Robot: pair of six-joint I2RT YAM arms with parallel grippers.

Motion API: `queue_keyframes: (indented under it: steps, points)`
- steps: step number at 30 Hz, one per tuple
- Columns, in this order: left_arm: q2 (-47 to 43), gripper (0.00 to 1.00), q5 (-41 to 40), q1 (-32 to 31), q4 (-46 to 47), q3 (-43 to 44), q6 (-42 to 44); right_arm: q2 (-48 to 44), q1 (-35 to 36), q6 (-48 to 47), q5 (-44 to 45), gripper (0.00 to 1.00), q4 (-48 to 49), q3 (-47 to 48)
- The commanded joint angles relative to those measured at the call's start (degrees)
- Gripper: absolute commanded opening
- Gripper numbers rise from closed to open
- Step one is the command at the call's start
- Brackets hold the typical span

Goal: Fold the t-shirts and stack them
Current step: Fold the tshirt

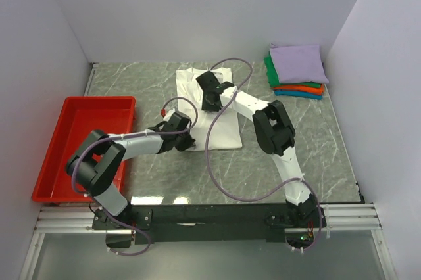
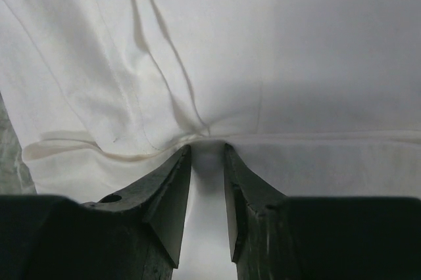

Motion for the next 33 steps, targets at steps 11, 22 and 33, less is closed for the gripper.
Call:
queue_keyframes:
  steps: [11,22,33]
  points:
    - [-12.2,0.01,2.1,-2.1,-5.0,-5.5,-2.1,-5.1,5.4,-0.8,3.8,0.37,-3.4,-14.2]
    - [-23.6,0.01,-1.3,-2.4,-9.5,-9.6,-4.1,-16.6,9.5,0.4,-1.0,0.38,4.6,-32.9]
    - [-14.2,0.01,-2.6,1.2,-4.3,-2.8,2.7,-27.7,7.8,2.5,-3.8,0.47,8.3,-37.3]
